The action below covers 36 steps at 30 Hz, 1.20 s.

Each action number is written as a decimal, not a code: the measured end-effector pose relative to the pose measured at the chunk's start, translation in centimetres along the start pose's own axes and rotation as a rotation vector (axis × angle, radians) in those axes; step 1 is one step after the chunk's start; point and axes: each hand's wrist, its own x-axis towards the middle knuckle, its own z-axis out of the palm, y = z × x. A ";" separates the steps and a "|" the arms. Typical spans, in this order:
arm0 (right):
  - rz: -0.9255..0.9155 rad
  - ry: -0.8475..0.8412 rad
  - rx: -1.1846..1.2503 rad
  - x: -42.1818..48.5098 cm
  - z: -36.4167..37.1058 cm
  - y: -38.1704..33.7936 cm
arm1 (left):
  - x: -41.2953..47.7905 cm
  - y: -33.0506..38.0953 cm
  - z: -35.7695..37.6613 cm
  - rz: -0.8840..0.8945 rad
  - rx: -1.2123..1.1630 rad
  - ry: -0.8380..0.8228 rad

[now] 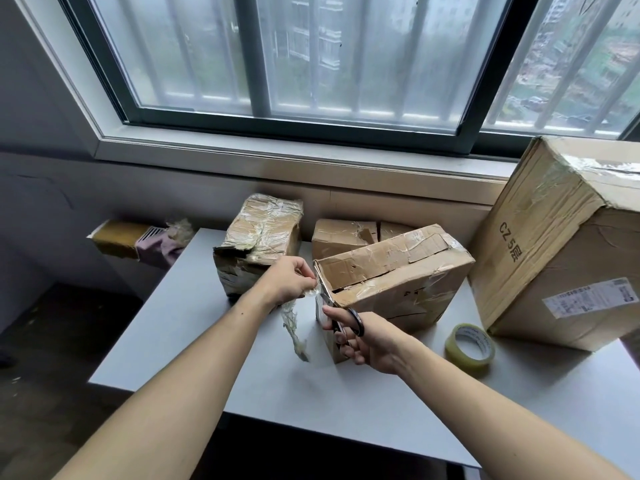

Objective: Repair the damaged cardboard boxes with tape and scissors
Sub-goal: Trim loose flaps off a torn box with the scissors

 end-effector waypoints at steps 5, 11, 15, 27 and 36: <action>-0.048 0.074 -0.003 0.4 0.3 0.0 | -0.1 0.2 -0.2 0.033 0.086 0.046; -0.109 0.088 -0.016 0.8 0.6 0.1 | -0.2 0.1 -0.2 0.046 0.127 0.074; -0.129 0.090 -0.047 0.9 0.5 0.2 | -0.1 0.1 -0.2 0.050 0.128 0.081; -0.087 0.099 0.039 1.2 1.3 -0.6 | -0.7 0.3 0.0 0.097 0.047 -0.160; -0.219 0.030 -0.145 0.3 2.0 0.4 | -0.4 -2.8 -2.5 0.027 0.057 0.121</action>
